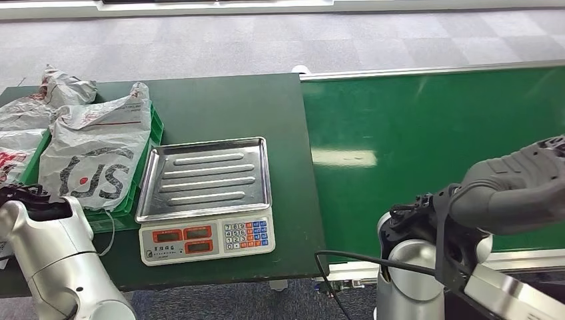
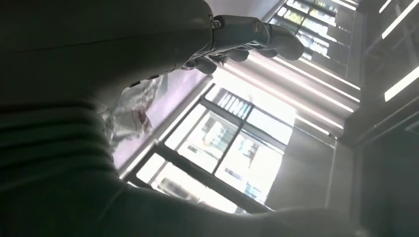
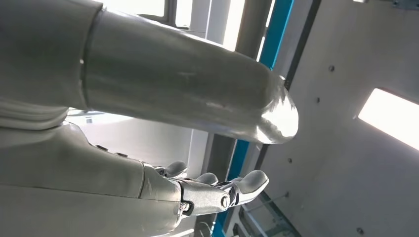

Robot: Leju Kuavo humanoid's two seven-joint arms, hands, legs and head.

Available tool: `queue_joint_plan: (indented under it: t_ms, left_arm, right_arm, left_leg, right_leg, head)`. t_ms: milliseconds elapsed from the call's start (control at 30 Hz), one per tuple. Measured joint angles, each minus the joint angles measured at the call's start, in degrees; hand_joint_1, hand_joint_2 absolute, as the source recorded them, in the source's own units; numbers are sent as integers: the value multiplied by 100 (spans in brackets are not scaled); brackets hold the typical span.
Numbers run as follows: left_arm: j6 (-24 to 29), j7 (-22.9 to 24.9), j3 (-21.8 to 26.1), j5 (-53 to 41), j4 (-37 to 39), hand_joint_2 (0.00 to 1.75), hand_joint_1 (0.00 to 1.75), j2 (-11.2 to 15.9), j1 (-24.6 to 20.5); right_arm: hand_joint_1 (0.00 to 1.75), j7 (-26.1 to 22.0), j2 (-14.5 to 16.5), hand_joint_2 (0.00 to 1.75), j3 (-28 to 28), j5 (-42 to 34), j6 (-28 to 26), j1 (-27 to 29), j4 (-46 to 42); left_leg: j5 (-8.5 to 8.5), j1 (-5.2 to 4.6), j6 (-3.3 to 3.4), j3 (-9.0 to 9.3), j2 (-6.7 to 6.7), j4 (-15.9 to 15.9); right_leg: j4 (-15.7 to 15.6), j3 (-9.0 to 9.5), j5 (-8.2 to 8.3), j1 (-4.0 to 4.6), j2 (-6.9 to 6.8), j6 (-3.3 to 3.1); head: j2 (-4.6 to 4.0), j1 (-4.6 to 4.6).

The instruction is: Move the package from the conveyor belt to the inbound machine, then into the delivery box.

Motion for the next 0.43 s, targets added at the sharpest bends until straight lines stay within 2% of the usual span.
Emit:
queue_joint_plan:
  t_ms: [133,233,300,367,433]
  left_arm:
    - [-69,52,-694,437,-904,175,0,-148,525]
    - [-86,66,-1035,502,-1321,175,0,-196,746]
    - [-99,69,-1168,519,-1500,87,0,-216,834]
    - [-112,70,-1248,524,-1618,87,0,-230,887]
    - [-126,66,-1291,527,-1689,175,0,-236,926]
  right_arm:
    - [0,5,0,0,-29,-174,-2,4,198]
    - [0,5,0,0,-38,-220,-2,5,318]
    - [0,4,0,0,-42,-226,-2,5,369]
    - [0,4,0,0,-45,-233,-2,5,404]
    - [0,4,0,0,-50,-249,-2,5,431]
  left_leg:
    - [-1,-1,1,1,2,0]
    - [-1,0,1,1,0,0]
    - [-1,1,0,2,1,0]
    - [-1,2,0,2,1,0]
    - [0,3,0,2,1,-1]
  right_leg:
    - [-1,-1,0,0,1,0]
    - [-1,0,0,1,-1,0]
    - [-1,-1,0,2,-1,0]
    - [-1,-1,0,3,0,0]
    - [0,0,0,3,0,0]
  head:
    - [0,-1]
    - [0,-1]
    - [0,-1]
    - [0,-1]
    - [0,-1]
